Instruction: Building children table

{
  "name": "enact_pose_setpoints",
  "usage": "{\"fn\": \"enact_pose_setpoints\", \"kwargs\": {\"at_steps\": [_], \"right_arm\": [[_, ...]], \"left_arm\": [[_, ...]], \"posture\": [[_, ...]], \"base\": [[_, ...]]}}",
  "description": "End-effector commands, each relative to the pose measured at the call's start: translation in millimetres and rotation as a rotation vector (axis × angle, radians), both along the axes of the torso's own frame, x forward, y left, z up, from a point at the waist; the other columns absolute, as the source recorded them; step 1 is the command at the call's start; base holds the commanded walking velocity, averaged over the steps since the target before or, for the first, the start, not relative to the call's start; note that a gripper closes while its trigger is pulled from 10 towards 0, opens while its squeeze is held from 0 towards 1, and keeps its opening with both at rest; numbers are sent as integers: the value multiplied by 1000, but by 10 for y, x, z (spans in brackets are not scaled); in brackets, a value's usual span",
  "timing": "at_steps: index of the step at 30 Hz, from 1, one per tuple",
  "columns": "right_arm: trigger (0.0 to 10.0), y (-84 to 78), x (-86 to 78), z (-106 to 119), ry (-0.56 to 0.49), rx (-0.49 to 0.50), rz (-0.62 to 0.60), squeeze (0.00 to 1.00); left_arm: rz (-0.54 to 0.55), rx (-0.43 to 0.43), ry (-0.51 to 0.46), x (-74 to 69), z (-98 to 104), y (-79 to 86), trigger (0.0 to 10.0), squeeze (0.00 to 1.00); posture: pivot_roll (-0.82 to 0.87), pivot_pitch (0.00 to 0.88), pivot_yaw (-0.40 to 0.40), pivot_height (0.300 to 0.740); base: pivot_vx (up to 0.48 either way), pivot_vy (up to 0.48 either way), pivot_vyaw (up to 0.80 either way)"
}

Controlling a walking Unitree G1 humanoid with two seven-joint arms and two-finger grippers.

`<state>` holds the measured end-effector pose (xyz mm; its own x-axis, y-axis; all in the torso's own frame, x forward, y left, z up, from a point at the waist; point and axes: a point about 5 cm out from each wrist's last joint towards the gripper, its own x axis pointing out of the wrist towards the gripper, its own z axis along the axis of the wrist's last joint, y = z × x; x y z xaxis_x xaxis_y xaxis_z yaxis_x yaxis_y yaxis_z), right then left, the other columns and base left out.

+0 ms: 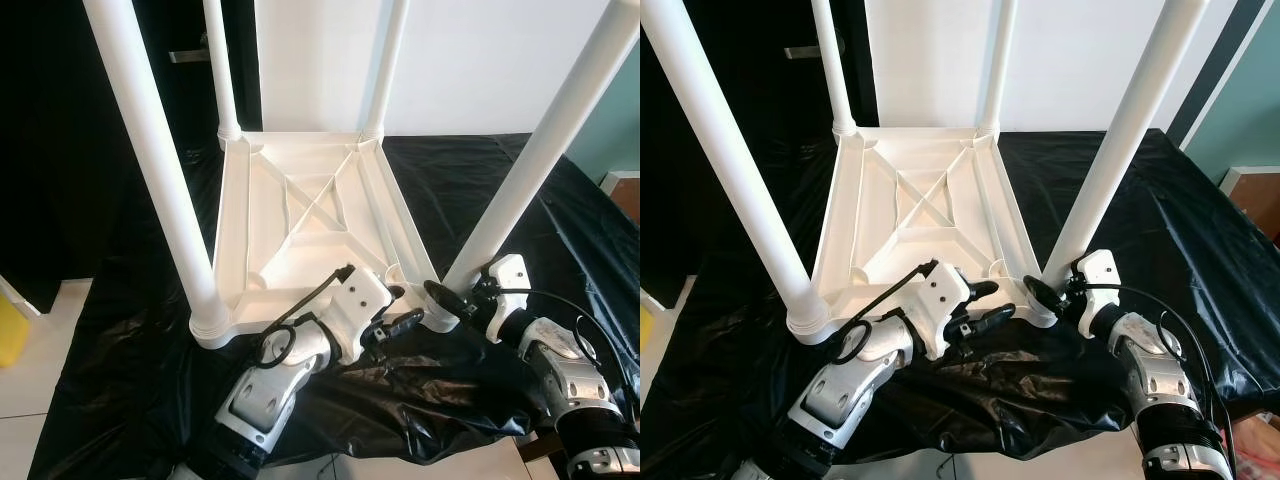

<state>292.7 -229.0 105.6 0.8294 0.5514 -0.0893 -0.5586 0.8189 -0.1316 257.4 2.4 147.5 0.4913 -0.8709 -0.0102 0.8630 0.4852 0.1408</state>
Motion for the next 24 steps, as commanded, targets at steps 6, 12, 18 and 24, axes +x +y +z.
{"fn": "enact_pose_setpoints", "kwargs": {"at_steps": [6, 12, 18, 24], "right_arm": [[7098, 62, -136, -133, 20, 57, -72, 0], [10000, 194, -196, -151, -26, 127, -239, 0], [10000, 282, -194, -136, -78, 184, -448, 0], [10000, 373, -212, -155, -78, 190, -600, 0]], "left_arm": [[-5, 14, 16, 21, -45, 9, 10000, 0], [4, 16, 15, 34, -45, 25, 10000, 0], [49, 41, -8, 96, -63, 90, 10000, 0], [73, 45, -10, 129, -70, 116, 10000, 0]], "posture": [[-59, 0, -52, 740], [-52, 0, -45, 740], [-48, 0, -44, 740], [-42, 0, -48, 740]], "base": [[0, 0, 0], [0, 0, 0], [0, 0, 0], [0, 0, 0]]}}
